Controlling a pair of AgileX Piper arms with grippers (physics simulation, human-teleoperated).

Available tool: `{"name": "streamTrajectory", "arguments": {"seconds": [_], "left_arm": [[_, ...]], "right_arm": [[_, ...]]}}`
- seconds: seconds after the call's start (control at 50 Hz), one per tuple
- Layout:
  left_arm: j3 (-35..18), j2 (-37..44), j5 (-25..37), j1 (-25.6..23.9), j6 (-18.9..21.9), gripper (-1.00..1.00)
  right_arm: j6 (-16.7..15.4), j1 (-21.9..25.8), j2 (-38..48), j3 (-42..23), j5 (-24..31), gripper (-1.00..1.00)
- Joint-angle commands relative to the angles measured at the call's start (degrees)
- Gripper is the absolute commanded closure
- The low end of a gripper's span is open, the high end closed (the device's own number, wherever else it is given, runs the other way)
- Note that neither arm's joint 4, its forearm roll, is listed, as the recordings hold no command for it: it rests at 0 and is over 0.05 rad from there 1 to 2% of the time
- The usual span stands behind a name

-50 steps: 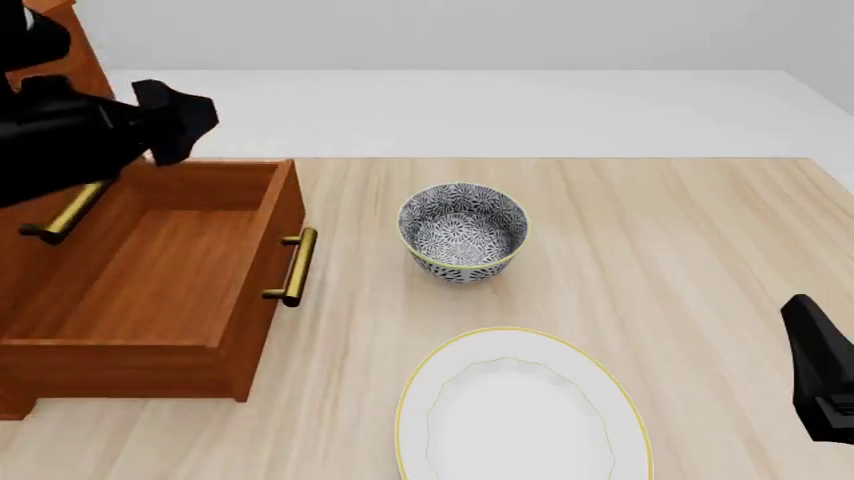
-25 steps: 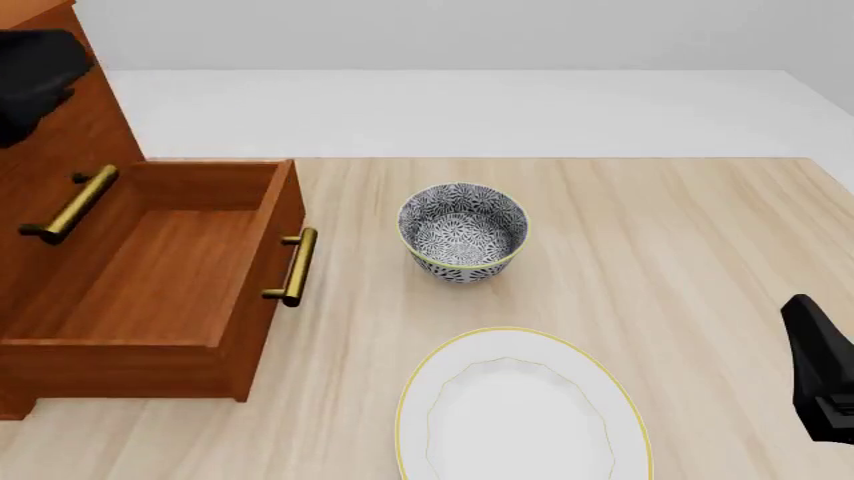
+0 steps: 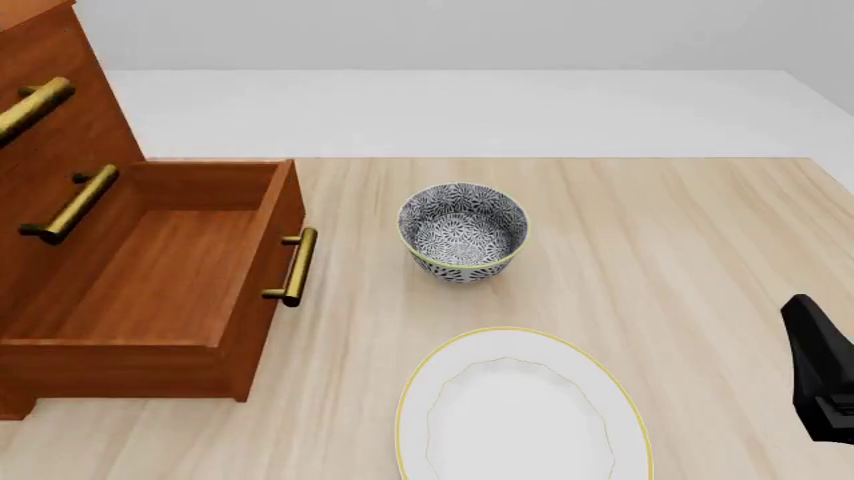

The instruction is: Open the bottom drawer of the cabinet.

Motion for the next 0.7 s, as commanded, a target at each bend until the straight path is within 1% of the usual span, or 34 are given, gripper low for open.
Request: {"name": "streamTrajectory", "arguments": {"seconds": [0.02,0.04,0.06,0.08,0.14,0.18,0.26,0.32,0.38,0.4,0.54,0.66,0.7], "left_arm": [[-3.9,-5.3,6.8,-0.4,2.2,-1.0],[-3.9,-5.4,6.8,-0.4,2.2,-1.0],[-4.1,-5.4,7.4,1.1,2.4,-1.0],[-4.2,-5.4,7.4,1.1,2.4,-1.0],[-4.9,-6.1,8.8,0.8,3.5,-1.0],[-5.0,-6.7,9.2,0.4,3.3,-1.0],[-6.1,-8.2,11.1,-1.2,4.5,-1.0],[-6.4,-8.8,12.1,-1.0,4.4,-1.0],[-8.7,-9.8,15.3,-1.1,5.9,-1.0],[-9.8,-9.7,16.6,0.0,6.7,-1.0],[-12.2,-11.1,19.7,0.8,7.9,-1.0],[-13.1,-13.0,20.9,-0.6,7.6,-1.0],[-13.4,-14.1,21.4,-0.2,7.0,-1.0]], "right_arm": [[0.0,0.0,0.0,0.0,0.0,-1.0],[0.0,0.0,0.0,0.0,0.0,-1.0],[0.0,0.0,0.0,0.0,0.0,-1.0],[0.0,0.0,0.0,0.0,0.0,-1.0],[0.0,0.0,0.0,0.0,0.0,-1.0],[0.0,0.0,0.0,0.0,0.0,-1.0],[0.0,0.0,0.0,0.0,0.0,-1.0],[0.0,0.0,0.0,0.0,0.0,-1.0],[0.0,0.0,0.0,0.0,0.0,-1.0],[0.0,0.0,0.0,0.0,0.0,-1.0],[0.0,0.0,0.0,0.0,0.0,-1.0],[0.0,0.0,0.0,0.0,0.0,-1.0],[0.0,0.0,0.0,0.0,0.0,-1.0]]}}
